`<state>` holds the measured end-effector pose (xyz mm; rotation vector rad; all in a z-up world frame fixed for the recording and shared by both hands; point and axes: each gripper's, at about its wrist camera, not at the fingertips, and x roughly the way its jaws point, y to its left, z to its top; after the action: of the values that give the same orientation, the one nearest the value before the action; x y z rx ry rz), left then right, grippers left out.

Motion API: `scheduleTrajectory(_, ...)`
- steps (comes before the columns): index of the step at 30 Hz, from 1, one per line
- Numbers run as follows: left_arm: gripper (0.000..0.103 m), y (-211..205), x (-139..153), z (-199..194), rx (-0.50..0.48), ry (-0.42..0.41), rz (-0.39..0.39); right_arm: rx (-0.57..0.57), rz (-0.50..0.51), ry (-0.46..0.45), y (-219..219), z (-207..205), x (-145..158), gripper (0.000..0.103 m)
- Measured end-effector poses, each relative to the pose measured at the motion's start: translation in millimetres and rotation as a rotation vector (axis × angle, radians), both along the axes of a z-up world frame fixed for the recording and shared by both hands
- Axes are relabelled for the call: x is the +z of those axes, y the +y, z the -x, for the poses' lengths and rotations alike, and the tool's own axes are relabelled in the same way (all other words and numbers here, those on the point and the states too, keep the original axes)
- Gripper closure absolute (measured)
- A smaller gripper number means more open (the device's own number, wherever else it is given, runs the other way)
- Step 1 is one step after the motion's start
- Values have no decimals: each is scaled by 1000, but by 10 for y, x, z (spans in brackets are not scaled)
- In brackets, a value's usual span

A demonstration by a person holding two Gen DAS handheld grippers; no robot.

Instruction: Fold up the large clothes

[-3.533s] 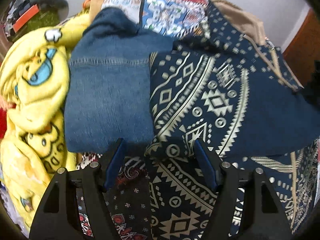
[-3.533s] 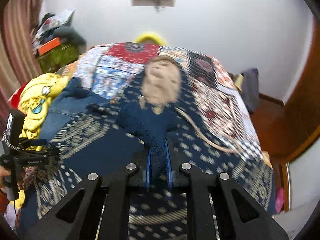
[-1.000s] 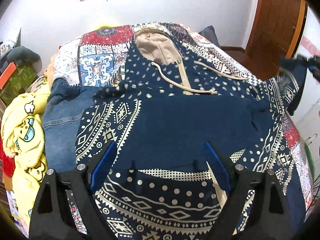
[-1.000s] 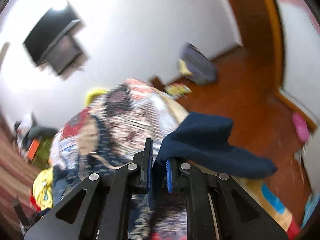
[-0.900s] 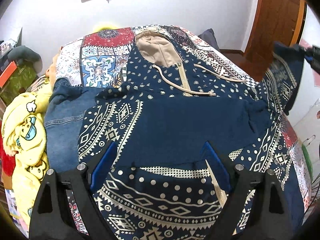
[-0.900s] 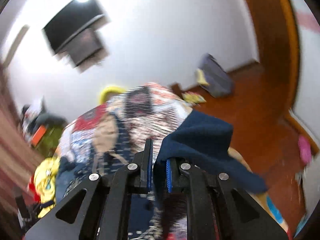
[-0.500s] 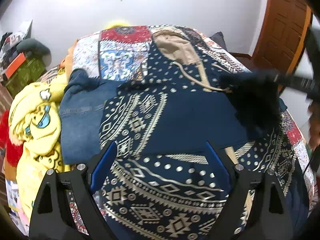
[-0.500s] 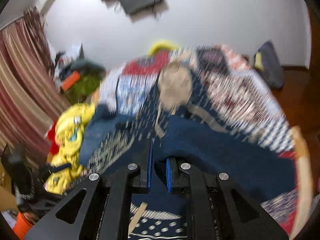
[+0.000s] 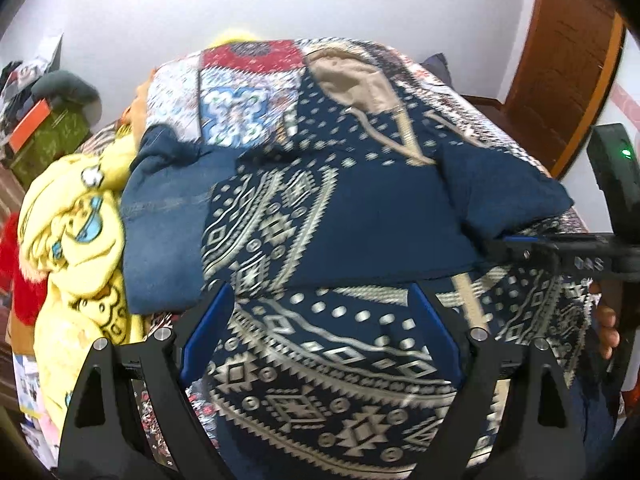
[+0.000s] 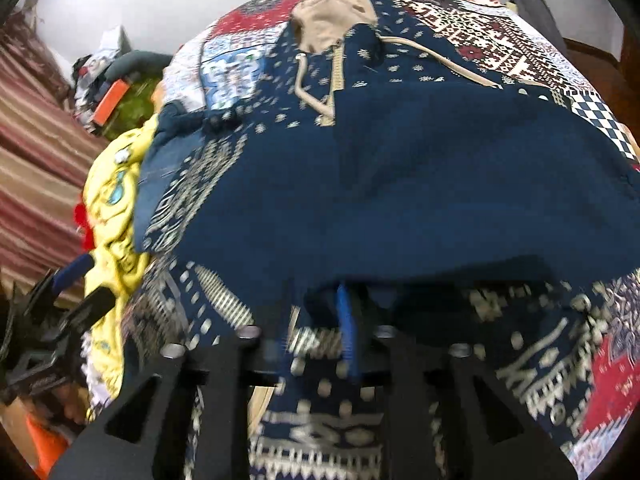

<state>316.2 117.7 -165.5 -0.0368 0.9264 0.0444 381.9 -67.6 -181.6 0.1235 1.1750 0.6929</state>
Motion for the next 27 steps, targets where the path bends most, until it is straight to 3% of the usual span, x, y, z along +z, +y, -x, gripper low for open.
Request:
scheduleTrajectory(5,15,-438,242,-150,-97,-46,-42,-48,-20,-106,-466,194,326,60)
scheduleTrajectory(10,14,-1106,446,-397,-241,-86,-88,-198,38,-244,-1134,293,618,55)
scheduleTrajectory(13,14,-1547,441,-583,-333,-83,-109,-294,66,-278,-1533,321,670,55)
scheduleTrajectory(20,15,-2602,32,-981,-538,14,-186,-478,69,-240,-2207,350,509,54)
scheduleTrajectory(26,15,-3261,-436,-1205,-667,81,-285,-528,63,-173,-2429,384,281,54)
scheduleTrajectory(27,19,-3354,-530,-1253,-677,83,-320,-530,65,-165,-2435,381,244,54)
